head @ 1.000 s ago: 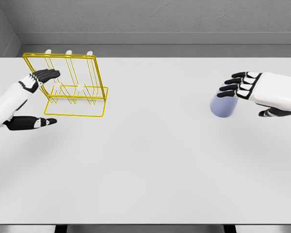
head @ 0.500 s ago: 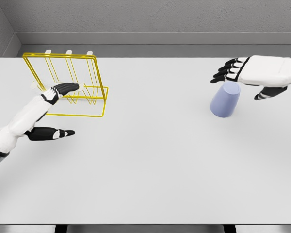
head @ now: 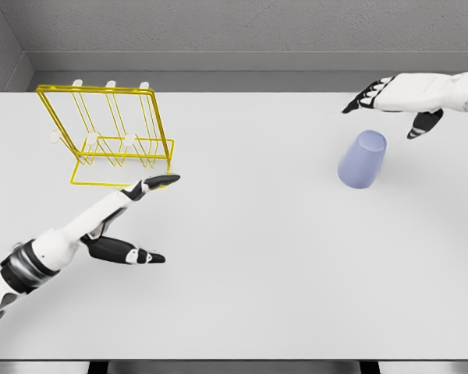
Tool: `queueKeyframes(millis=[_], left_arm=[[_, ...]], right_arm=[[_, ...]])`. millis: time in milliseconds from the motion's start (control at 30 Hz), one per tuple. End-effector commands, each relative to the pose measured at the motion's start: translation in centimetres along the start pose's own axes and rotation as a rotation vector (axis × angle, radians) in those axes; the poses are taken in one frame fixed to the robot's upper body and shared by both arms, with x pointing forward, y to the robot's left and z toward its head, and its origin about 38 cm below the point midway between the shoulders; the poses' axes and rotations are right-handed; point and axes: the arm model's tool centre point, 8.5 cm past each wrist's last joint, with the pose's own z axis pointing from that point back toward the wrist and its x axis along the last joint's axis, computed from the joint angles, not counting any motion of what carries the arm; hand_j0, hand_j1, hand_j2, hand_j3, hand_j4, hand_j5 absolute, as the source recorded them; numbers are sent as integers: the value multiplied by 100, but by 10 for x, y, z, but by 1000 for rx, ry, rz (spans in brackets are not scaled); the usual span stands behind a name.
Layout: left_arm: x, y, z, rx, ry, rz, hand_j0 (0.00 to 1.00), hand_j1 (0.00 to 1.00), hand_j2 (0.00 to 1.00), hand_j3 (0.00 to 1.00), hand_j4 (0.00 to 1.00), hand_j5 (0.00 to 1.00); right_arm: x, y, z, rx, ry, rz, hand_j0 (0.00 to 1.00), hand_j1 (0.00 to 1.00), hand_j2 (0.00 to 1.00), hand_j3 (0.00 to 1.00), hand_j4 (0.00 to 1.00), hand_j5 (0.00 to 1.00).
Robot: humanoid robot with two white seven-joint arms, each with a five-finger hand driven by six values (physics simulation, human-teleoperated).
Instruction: Place the cup on the cup holder with both arms
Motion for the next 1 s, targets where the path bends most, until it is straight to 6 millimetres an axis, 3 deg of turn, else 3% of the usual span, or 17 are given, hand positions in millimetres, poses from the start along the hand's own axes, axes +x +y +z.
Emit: queueKeyframes(millis=[0, 100, 333, 533, 767, 800, 833, 900, 967], left_arm=[[1, -12, -1, -61, -29, 113, 100, 100, 100, 100, 100, 100], [4, -9, -9, -34, -53, 149, 100, 100, 100, 100, 100, 100], [-15, -11, -42, 2, 130, 336, 100, 100, 100, 100, 100, 100], [-38, -19, -42, 21, 216, 390, 100, 100, 100, 100, 100, 100], [-48, -25, -45, 37, 224, 413, 100, 100, 100, 100, 100, 100], [-48, -25, -45, 37, 223, 413, 100, 100, 100, 100, 100, 100], [-50, -25, -44, 39, 228, 413, 100, 100, 100, 100, 100, 100], [-52, -28, -46, 43, 228, 422, 100, 100, 100, 100, 100, 100], [-53, -28, -46, 45, 228, 424, 100, 100, 100, 100, 100, 100]], right_arm=[[-4, 5, 5, 20, 20, 5, 100, 100, 100, 100, 100, 100], [14, 14, -9, 38, -28, 27, 100, 100, 100, 100, 100, 100], [27, 19, -27, 59, -61, 43, 100, 100, 100, 100, 100, 100], [26, 35, -40, 113, -57, 39, 100, 100, 100, 100, 100, 100], [27, 35, -44, 117, -57, 40, 100, 100, 100, 100, 100, 100], [27, 35, -44, 117, -57, 40, 99, 99, 99, 99, 99, 99], [27, 36, -45, 118, -58, 40, 89, 89, 89, 89, 89, 89], [27, 36, -45, 122, -55, 46, 83, 83, 83, 83, 83, 83], [27, 37, -45, 127, -51, 55, 83, 83, 83, 83, 83, 83]])
